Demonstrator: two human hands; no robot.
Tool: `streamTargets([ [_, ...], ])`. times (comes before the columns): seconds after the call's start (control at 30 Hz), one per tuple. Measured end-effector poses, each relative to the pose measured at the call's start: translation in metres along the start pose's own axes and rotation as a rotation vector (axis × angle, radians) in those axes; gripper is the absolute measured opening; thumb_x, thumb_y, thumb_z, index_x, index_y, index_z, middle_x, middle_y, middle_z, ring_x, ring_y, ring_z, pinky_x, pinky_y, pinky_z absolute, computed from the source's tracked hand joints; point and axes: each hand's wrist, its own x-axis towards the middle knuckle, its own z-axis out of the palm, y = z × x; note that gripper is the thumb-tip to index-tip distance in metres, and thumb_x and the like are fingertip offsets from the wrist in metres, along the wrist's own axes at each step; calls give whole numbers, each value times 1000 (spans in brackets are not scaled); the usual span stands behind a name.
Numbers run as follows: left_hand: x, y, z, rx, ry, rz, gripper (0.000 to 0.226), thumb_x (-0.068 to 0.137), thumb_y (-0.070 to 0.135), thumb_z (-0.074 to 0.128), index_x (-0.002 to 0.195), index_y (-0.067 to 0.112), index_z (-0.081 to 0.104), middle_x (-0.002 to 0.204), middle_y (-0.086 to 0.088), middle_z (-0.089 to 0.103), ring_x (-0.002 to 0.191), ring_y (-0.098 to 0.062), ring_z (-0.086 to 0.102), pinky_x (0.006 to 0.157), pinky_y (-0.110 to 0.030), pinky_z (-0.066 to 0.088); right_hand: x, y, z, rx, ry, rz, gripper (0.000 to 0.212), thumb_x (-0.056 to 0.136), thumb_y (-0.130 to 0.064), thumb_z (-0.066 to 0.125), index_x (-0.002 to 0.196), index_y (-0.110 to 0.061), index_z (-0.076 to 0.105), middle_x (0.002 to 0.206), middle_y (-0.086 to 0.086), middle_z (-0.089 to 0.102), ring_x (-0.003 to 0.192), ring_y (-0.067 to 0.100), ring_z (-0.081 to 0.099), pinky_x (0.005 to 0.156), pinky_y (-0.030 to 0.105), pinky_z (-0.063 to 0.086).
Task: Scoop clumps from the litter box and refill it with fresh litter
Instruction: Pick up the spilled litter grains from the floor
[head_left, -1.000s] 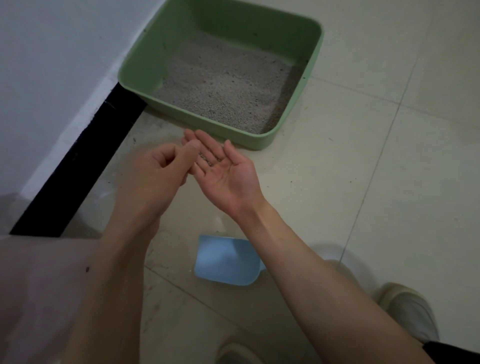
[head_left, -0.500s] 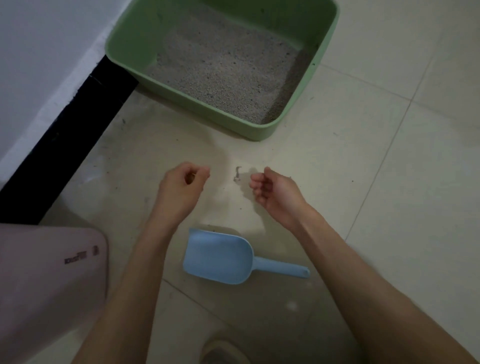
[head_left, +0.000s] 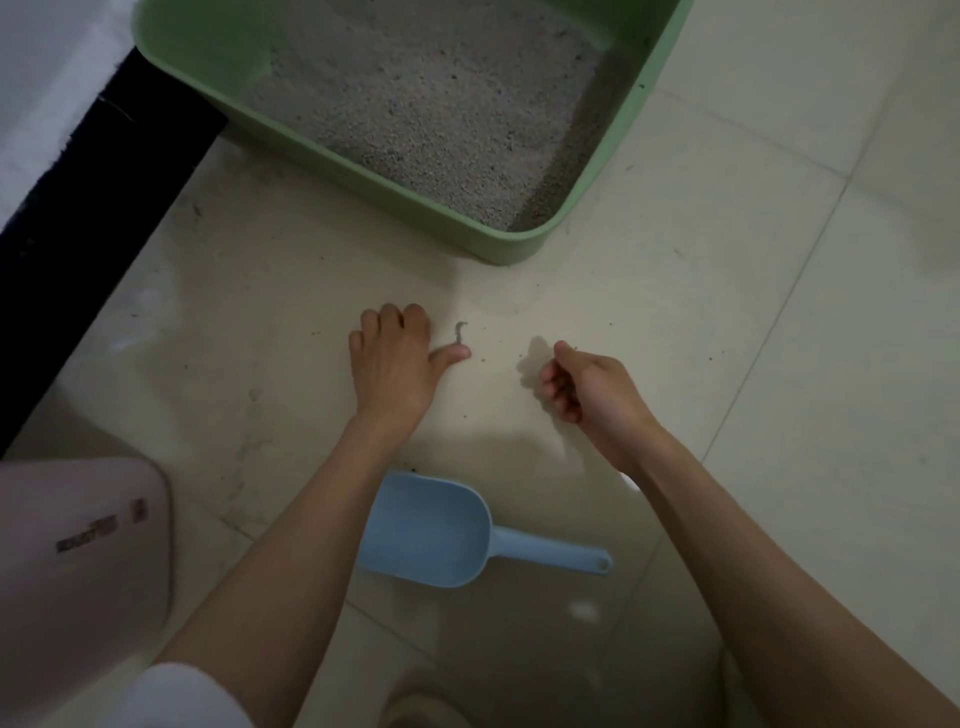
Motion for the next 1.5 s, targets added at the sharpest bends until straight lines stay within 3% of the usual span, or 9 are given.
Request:
streamTargets([
  [0.3,22,-1,9,260,123,251,51,82,54,40,78,7,60,70,-14,56,65,-30,56,45,-26,38,4,-2,-5,72,-37,7,36,99,-24,41,67,-11,53,55,-1,48,47,10,38,46,20,28],
  [0.47,28,-1,13,374,166,492,32,85,38,47,72,11,59,66,-9,56,61,-25,55,46,-25,37,8,-10,-2,73,-50,-20,38,99,-24,42,65,-10,53,52,-1,47,46,10,37,46,20,28],
  [0.6,25,9,12,463,94,511,14,63,13,69,67,14,56,62,-6,55,60,-24,54,53,-27,38,8,-18,-2,63,-50,-32,39,99,-24,42,65,-10,53,54,0,46,47,11,37,48,21,28],
  [0.9,35,14,-4,433,6,550,12,59,8,42,52,10,52,48,-7,52,49,-24,53,47,-24,37,-4,-32,-2,204,-59,78,38,100,-21,36,68,-9,50,60,3,44,49,12,35,46,21,25],
  [1.0,31,1,-13,244,-13,446,19,72,8,54,55,2,51,50,-18,53,48,-30,52,49,-28,39,-8,-36,-1,306,-17,146,35,100,-15,31,71,-7,50,63,6,45,52,14,36,48,22,26],
  [1.1,7,-11,-31,-158,40,129,23,88,6,50,67,-4,51,64,-30,55,61,-41,52,56,-40,38,-14,-36,5,350,23,261,35,97,-7,26,70,-5,49,65,8,46,54,15,39,51,22,29],
  [1.2,-20,-16,-57,-380,88,-54,24,93,8,44,69,4,43,67,-26,50,65,-39,49,62,-40,32,-31,-40,27,307,-117,391,37,95,-5,21,69,-7,47,67,9,42,58,16,38,55,19,32],
  [1.37,-60,-21,-149,-508,318,-111,30,95,11,44,65,5,39,55,-6,35,55,-25,36,56,-31,21,-78,-99,88,282,-332,230,37,101,-14,26,80,1,54,78,13,54,70,18,53,67,23,45],
  [1.5,-98,-36,-234,-577,534,-217,38,96,16,40,59,17,30,53,1,34,51,-6,38,51,-23,27,-137,-147,143,268,-528,118,42,102,-18,26,117,9,54,84,14,56,81,21,56,88,27,43],
])
